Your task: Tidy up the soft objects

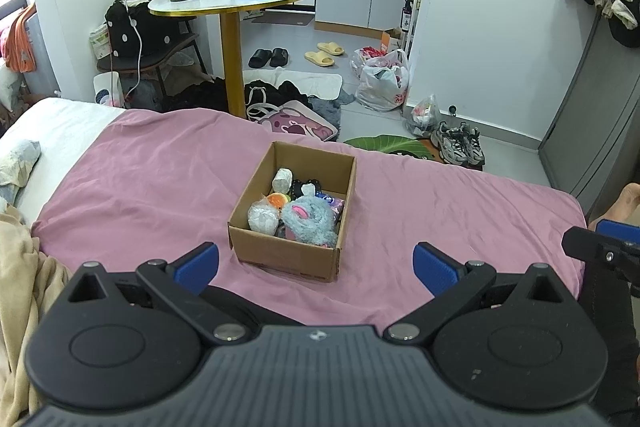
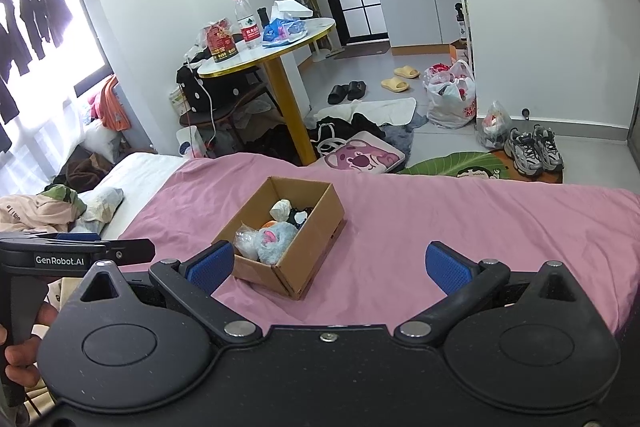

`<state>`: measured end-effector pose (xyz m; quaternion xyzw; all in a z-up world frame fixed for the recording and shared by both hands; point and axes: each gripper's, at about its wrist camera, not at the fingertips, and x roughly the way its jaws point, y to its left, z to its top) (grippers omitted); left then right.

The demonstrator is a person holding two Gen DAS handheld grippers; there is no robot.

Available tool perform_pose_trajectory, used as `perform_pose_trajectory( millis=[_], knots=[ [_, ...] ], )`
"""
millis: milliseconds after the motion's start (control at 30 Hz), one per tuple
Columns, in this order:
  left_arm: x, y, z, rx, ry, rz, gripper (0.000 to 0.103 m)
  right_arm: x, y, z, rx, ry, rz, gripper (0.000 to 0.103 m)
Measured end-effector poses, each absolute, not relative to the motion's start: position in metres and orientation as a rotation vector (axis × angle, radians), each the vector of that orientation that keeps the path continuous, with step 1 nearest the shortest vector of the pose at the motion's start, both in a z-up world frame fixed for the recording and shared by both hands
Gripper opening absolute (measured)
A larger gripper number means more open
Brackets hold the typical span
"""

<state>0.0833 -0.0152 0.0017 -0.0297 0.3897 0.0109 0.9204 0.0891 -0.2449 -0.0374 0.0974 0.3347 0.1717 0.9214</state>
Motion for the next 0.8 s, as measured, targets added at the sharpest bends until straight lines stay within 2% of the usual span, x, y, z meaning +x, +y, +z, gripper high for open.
perform_pose_trajectory(
  millis=[800],
  knots=[
    [0.085,-0.028,-0.009,-0.028,0.796,0.009,0.102,0.090,-0.248,-0.048,0.223,0.695,0.337,0.103]
  ],
)
